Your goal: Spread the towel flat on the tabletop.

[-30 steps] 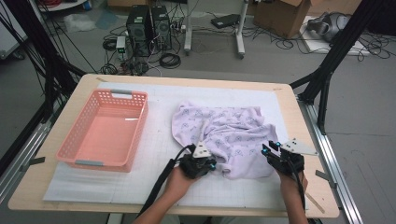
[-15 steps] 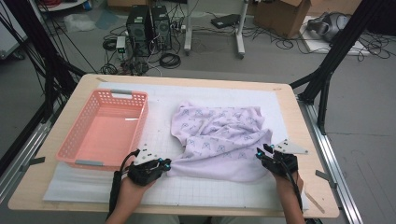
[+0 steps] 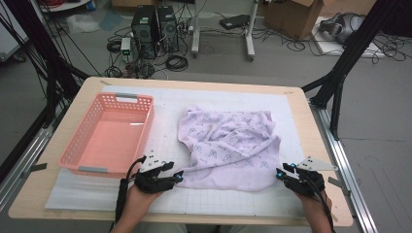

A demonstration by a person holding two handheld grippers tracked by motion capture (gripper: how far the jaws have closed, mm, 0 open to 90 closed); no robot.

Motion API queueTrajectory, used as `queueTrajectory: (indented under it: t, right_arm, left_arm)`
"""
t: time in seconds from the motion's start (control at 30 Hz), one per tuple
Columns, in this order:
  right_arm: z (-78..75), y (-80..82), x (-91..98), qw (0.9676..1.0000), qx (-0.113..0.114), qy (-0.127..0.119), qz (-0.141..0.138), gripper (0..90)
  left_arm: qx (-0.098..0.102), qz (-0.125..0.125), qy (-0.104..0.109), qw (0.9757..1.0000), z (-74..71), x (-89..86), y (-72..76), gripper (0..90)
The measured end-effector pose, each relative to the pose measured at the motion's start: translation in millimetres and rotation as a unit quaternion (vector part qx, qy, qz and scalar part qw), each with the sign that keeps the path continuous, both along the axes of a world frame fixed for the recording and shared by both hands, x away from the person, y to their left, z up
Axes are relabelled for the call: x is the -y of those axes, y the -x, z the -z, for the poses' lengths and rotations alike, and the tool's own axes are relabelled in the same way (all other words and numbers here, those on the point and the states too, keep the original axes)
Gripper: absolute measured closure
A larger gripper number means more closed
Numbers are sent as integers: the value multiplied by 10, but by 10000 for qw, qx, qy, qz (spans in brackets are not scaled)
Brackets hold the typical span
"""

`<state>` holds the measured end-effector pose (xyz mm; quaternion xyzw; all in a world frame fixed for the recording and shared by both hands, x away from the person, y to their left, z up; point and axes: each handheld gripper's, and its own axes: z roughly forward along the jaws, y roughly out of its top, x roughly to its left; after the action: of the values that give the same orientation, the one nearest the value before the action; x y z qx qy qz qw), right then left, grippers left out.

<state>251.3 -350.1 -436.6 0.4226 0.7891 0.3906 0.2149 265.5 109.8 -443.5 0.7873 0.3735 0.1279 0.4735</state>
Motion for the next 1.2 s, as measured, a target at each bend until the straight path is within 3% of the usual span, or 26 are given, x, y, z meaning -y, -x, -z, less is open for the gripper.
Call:
queueTrajectory:
  t: [0.1,0.17,0.23,0.27,0.33,0.47,0.53,0.73,0.9,1.13,1.2]
  right_arm:
    - [25,4,-90,9990,-127,6,-427,622]
    - [58,-9,-163,9979,-161,124,-614,639]
    - [96,-31,-216,9974,-250,263,-618,690]
    - [97,-42,-219,9975,-250,206,-632,780]
    - [81,-70,-243,9976,-236,315,-569,839]
    - [19,-178,-339,9992,-34,379,-156,843]
    - [10,-274,-406,9991,-8,419,25,840]
    - [96,-595,-687,9961,-9,831,290,837]
    - [79,-569,-660,9987,-65,458,208,721]
    - [-77,-290,-381,9995,261,-3,187,716]
    - [-126,-199,-297,9991,360,-32,209,721]
  left_arm:
    - [-137,193,-51,9997,50,110,-69,517]
    - [-198,224,-306,9991,78,173,-81,595]
    - [-137,142,-378,9991,70,178,-79,727]
    - [-112,84,-374,9992,71,175,-74,822]
    - [-100,-12,-337,9994,72,164,-69,846]
    - [86,-320,-264,9991,55,135,-74,851]
    - [80,-414,-178,9990,46,116,-100,849]
    - [13,-419,-212,9989,51,123,-155,843]
    - [-40,-327,-313,9990,70,147,-167,835]
    - [-85,-316,-288,9990,76,150,-171,834]
    - [-90,-318,-270,9991,77,149,-171,835]
